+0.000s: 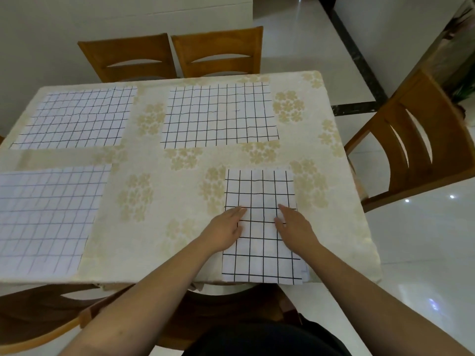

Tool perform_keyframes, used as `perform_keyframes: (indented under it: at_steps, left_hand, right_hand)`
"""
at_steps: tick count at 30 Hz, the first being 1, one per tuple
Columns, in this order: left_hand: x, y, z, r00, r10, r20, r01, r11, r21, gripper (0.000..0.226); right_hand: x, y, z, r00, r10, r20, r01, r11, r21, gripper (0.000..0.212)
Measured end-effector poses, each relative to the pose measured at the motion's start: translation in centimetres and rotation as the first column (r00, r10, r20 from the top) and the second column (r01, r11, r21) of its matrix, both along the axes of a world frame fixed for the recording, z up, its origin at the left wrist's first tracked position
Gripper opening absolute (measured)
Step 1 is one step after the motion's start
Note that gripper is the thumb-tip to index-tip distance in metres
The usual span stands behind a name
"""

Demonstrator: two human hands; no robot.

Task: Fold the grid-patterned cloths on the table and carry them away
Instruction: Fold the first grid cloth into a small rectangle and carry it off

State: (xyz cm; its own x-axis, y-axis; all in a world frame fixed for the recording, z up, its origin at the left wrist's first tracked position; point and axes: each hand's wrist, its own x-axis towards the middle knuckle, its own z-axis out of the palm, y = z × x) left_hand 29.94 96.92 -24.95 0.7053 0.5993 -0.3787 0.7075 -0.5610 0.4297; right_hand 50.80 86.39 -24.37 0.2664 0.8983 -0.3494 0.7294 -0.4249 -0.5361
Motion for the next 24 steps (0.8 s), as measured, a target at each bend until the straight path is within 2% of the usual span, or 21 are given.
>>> perform_keyframes:
  at_steps: [3, 6, 11, 16, 24]
  left_hand:
    - [-1.0, -0.1, -2.1, 0.974, -0.153, -0.165, 0.177, 0.974, 0.141, 0.071]
    - [-1.4, -0.5, -3.1, 0.951, -0.169, -0.259, 0.224, 0.954, 0.2, 0.066]
    - [-0.8, -0.3, -4.4, 0.956, -0.165, -0.241, 0.226, 0.941, 0.254, 0.068]
    - [0.0, -0.3, -5.0, 0.96, -0.09, -0.265, 0.156, 0.959, 0.238, 0.072]
    - [0.8, -0.8, -5.8, 0.974, -0.014, -0.225, 0.069, 0.969, 0.237, 0.079]
  right_hand:
    - [-1.1, -0.6, -1.5, 0.954, 0.229, 0.192, -0.223, 0.973, -0.055, 0.073]
    - [-1.6, -1.1, -2.8, 0.911, 0.321, 0.26, -0.304, 0.947, -0.106, 0.074]
    - [-0.9, -0.7, -3.5, 0.906, 0.316, 0.281, -0.297, 0.949, -0.107, 0.079]
    - [0.6, 0.7, -3.6, 0.913, 0.281, 0.297, -0.255, 0.959, -0.124, 0.083]
    - [0.4, 1.1, -4.1, 0.881, 0.366, 0.299, -0.337, 0.93, -0.145, 0.064]
